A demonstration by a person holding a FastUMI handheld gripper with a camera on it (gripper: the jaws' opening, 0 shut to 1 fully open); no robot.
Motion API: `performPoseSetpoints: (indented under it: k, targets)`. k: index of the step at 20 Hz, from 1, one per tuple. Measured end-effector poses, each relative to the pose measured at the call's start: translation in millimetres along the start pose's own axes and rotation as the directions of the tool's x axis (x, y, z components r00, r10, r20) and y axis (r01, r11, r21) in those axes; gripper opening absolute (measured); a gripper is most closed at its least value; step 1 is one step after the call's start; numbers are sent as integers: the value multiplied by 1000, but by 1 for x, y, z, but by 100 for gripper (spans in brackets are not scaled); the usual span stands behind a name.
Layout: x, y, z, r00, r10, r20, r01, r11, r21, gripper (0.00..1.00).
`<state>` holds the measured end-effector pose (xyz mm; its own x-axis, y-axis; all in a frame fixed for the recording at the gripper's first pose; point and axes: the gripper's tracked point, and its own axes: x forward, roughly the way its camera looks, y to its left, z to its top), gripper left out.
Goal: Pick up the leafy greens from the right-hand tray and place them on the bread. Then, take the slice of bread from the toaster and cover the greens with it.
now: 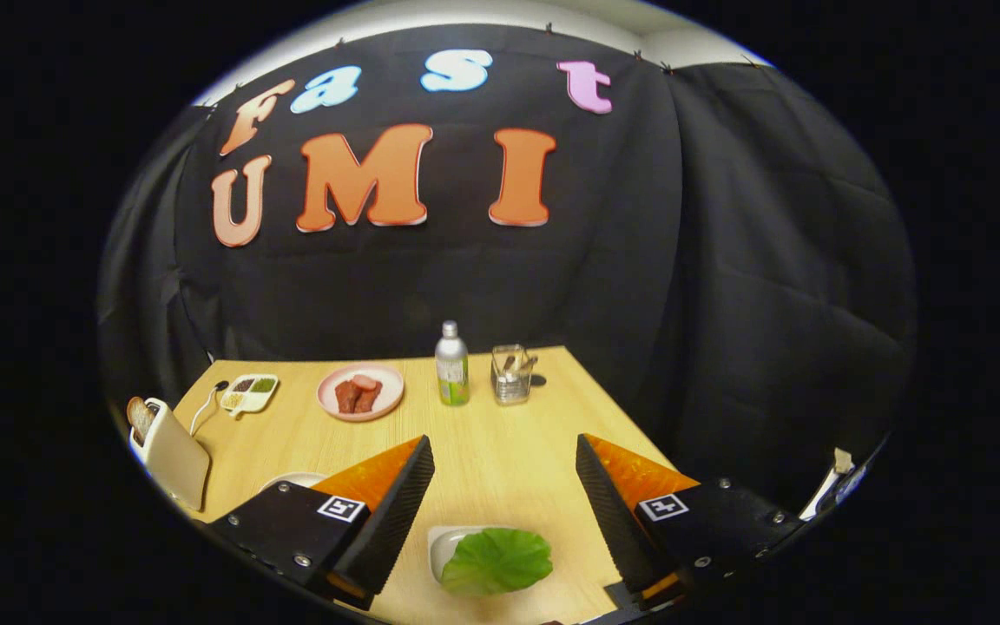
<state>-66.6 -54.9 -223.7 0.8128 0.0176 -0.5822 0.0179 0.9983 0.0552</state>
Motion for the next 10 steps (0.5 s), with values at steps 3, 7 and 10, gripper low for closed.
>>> performPoseSetpoints:
  k: [3, 7, 10]
  targets:
    - [6, 9, -51, 987, 20, -159, -9, 997, 71, 99]
    - [14, 11, -109, 940, 7, -340, 22, 996, 82, 99]
    - [16, 19, -150, 880, 25, -474, 40, 991, 127, 98]
